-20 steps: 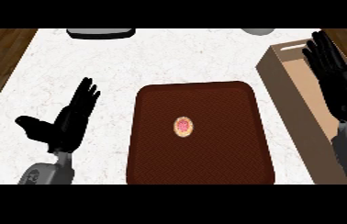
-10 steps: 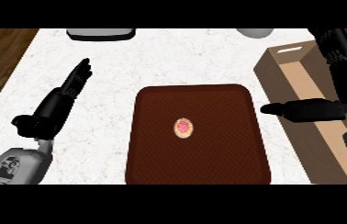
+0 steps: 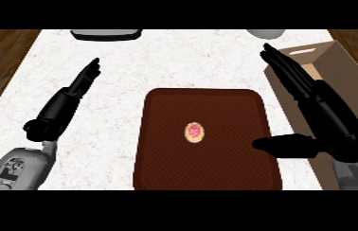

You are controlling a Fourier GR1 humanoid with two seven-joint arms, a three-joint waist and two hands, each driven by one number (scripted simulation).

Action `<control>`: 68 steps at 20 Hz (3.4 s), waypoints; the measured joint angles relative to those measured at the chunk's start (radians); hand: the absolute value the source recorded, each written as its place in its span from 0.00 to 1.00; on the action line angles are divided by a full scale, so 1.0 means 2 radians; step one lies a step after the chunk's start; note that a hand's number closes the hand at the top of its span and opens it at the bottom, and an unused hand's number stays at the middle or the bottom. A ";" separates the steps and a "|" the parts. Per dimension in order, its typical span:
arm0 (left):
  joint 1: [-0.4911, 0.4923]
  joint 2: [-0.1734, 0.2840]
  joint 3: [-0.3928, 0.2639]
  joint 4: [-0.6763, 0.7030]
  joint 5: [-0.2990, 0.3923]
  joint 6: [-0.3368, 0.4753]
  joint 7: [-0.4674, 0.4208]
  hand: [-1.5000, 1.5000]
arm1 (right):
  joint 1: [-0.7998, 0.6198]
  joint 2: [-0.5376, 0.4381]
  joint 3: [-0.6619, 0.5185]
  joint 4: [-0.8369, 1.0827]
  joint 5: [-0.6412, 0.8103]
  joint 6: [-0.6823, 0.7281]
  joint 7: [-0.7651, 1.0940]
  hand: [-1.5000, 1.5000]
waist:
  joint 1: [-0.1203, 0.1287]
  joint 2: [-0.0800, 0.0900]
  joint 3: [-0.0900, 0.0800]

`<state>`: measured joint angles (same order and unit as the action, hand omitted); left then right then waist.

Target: Pick the cupcake from the tray and place it in the cardboard box

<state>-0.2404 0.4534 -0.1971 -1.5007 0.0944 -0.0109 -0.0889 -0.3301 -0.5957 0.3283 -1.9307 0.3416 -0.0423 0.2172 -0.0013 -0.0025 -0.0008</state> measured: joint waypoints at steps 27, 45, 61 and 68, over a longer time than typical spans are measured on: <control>0.001 -0.014 0.021 0.005 -0.021 -0.027 -0.007 0.50 | -0.189 0.246 0.230 0.105 0.092 0.292 0.391 0.00 | 0.002 0.000 0.000; -0.005 -0.043 0.041 0.001 -0.050 -0.040 0.007 0.50 | -0.157 0.289 0.234 0.209 0.224 0.304 0.360 0.00 | 0.002 0.001 0.000; 0.001 -0.070 0.066 -0.008 -0.078 -0.064 0.010 0.50 | -0.133 0.296 0.223 0.290 0.275 0.269 0.313 0.00 | 0.003 0.001 0.000; 0.015 -0.074 0.080 -0.029 -0.085 -0.076 0.015 0.50 | -0.126 0.294 0.201 0.319 0.310 0.263 0.295 0.00 | 0.003 0.001 0.000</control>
<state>-0.2110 0.3045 -0.0380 -1.5591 -0.0757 -0.1637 -0.0583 -0.5828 -0.0087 0.7311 -1.2928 0.9618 0.4835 0.8071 0.0044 -0.0001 0.0000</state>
